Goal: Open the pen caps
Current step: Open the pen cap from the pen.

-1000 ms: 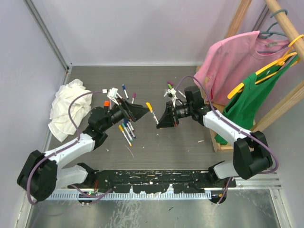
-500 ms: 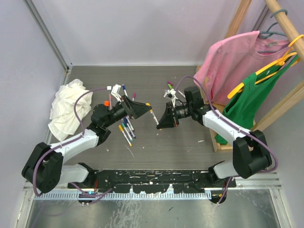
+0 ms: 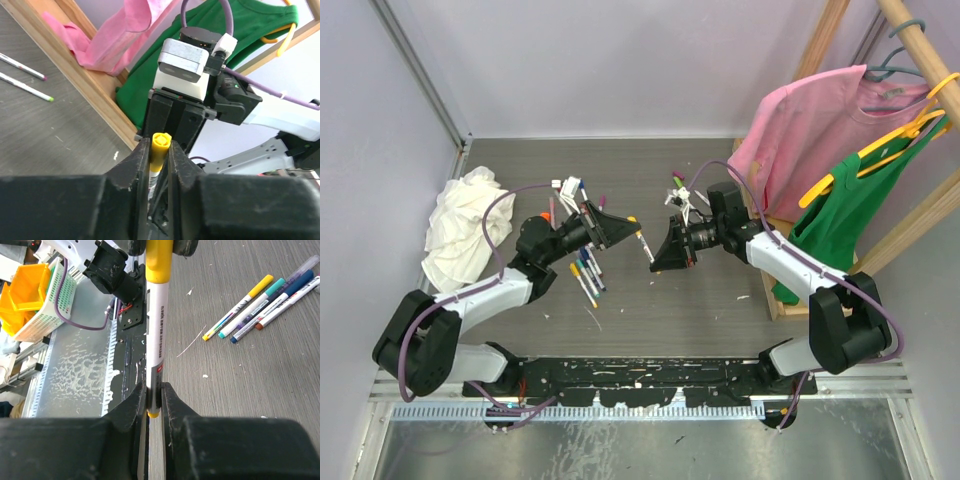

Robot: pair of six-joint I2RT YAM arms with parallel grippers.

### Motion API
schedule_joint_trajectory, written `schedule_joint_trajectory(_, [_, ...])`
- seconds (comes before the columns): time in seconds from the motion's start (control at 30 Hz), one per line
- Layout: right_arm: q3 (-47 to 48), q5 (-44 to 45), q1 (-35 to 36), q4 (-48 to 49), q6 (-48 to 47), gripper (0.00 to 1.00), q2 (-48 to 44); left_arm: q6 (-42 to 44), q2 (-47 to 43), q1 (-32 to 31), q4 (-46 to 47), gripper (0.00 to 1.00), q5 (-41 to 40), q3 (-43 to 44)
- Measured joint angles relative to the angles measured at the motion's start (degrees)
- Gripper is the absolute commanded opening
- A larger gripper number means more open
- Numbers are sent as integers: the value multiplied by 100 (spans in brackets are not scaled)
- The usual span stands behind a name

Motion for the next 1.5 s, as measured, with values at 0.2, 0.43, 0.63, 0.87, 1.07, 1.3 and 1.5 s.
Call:
schedule_joint_trajectory(0.2, [31, -31, 0, -94, 50, 17, 22, 214, 50, 17, 13, 0, 107, 15])
schedule_joint_trajectory(0.43, [31, -2, 2, -50, 136, 49, 37, 358, 46, 4, -7, 0, 76, 11])
schedule_joint_trajectory(0.63, [31, 214, 2, 234, 367, 50, 37, 649, -186, -330, -219, 0, -461, -138])
schedule_joint_trajectory(0.87, [-87, 389, 11, 546, 640, 42, 35, 1051, -476, -896, -317, 0, -1517, -420])
schedule_joint_trajectory(1.07, [-94, 505, 59, 658, 737, 32, 35, 1163, -590, -1158, -286, 0, -2267, -638])
schedule_joint_trajectory(1.3, [-98, 557, 144, 763, 758, 14, 35, 1154, -597, -1316, -219, 0, -2682, -769])
schedule_joint_trajectory(1.5, [-98, 553, 164, 813, 702, 1, 35, 1097, -597, -1355, -24, 0, -2918, -887])
